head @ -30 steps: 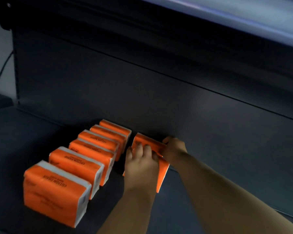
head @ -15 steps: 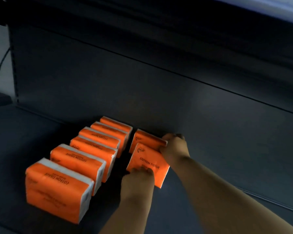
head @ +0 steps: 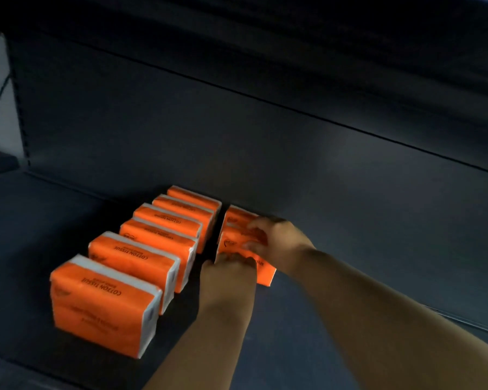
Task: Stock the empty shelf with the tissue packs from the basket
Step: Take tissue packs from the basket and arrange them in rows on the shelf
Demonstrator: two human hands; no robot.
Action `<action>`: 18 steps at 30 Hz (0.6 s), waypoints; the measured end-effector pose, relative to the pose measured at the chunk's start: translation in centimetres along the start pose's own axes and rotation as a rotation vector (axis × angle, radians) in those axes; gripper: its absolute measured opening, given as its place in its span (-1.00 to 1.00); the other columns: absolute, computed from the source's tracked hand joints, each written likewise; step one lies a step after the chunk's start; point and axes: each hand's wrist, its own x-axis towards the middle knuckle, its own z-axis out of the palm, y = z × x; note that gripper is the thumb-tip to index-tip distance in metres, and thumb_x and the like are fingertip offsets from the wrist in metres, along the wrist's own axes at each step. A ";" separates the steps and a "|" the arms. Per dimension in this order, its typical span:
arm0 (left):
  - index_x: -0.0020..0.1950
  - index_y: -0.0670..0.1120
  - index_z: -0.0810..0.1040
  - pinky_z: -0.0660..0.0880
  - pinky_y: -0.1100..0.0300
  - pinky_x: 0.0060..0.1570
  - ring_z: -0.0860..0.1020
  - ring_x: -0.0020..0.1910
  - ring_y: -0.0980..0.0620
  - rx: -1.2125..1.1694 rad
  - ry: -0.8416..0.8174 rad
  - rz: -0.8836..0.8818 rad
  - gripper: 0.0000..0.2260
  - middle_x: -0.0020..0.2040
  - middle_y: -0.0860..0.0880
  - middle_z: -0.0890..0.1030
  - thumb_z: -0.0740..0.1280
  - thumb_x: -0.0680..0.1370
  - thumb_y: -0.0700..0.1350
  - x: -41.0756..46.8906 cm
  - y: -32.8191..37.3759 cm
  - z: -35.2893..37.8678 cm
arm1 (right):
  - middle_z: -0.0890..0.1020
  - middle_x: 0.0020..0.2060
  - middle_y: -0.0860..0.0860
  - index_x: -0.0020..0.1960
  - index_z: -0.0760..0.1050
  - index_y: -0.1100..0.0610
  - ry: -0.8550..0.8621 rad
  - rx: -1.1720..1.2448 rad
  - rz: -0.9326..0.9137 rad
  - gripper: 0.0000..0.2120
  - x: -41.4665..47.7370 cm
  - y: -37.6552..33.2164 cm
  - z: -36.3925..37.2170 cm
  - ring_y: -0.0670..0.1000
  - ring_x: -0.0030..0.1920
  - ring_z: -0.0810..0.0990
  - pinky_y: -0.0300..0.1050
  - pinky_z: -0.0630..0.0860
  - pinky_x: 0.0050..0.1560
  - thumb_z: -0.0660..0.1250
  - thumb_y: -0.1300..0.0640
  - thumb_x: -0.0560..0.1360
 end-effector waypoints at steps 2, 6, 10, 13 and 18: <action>0.20 -0.07 0.44 0.40 0.07 0.05 0.48 0.17 -0.08 0.011 -0.009 -0.002 -0.73 0.16 -0.06 0.54 0.10 0.55 -0.25 0.2 -0.1 -0.2 | 0.52 0.23 0.00 0.29 0.43 -0.08 0.019 0.002 -0.006 -0.55 0.6 -0.6 0.1 0.06 0.21 0.50 -0.08 0.46 0.19 0.35 -0.14 0.44; 0.24 -0.07 0.41 0.34 0.05 0.13 0.45 0.20 -0.11 0.040 -0.058 0.005 -0.71 0.21 -0.07 0.51 0.10 0.56 -0.22 0.1 -0.1 0.0 | 0.52 0.22 0.03 0.33 0.39 -0.09 0.080 -0.044 -0.013 -0.54 1.4 -1.6 0.8 0.08 0.22 0.49 -0.09 0.45 0.14 0.33 -0.12 0.45; 0.26 -0.06 0.39 0.36 0.04 0.11 0.45 0.21 -0.10 0.024 -0.085 0.013 -0.72 0.22 -0.06 0.48 0.12 0.56 -0.21 -0.2 0.0 0.6 | 0.54 0.19 0.06 0.34 0.36 -0.09 0.145 -0.178 -0.005 -0.54 1.6 -2.0 1.3 0.12 0.21 0.49 -0.06 0.44 0.11 0.29 -0.15 0.47; 0.33 -0.04 0.32 0.36 0.04 0.14 0.41 0.25 -0.09 0.000 -0.080 0.034 -0.68 0.26 -0.04 0.44 0.12 0.58 -0.19 -0.3 -0.2 1.1 | 0.55 0.19 0.05 0.34 0.37 -0.10 0.135 -0.180 0.002 -0.56 1.7 -1.9 1.1 0.12 0.20 0.50 -0.06 0.45 0.11 0.28 -0.15 0.48; 0.36 -0.04 0.28 0.35 0.02 0.14 0.40 0.26 -0.10 0.026 -0.093 0.036 -0.64 0.29 -0.05 0.43 0.15 0.55 -0.18 -0.3 -0.3 1.2 | 0.56 0.20 0.03 0.31 0.41 -0.08 0.114 -0.181 0.012 -0.58 1.6 -1.6 0.8 0.12 0.21 0.50 -0.05 0.44 0.13 0.29 -0.13 0.48</action>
